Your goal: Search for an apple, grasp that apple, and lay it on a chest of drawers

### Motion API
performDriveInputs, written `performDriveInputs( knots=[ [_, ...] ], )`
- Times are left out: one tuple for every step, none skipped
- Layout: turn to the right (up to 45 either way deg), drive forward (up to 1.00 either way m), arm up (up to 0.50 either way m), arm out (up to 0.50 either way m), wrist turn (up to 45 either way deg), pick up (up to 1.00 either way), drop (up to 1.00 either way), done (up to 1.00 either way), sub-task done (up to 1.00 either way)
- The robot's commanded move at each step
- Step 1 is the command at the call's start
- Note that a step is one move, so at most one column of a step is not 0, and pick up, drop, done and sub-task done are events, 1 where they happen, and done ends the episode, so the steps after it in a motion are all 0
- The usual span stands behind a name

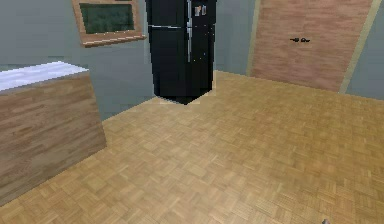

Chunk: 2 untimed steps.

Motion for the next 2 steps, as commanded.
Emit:
performDriveInputs(
  knots=[
    [0.0, 0.00, -0.30, 0.00, 0.0, 0.00, 0.00, 0.00, 0.00],
    [0.0, 0.00, 0.00, 0.00, 0.0, 1.00, 0.00, 0.00, 0.00]
  ],
)
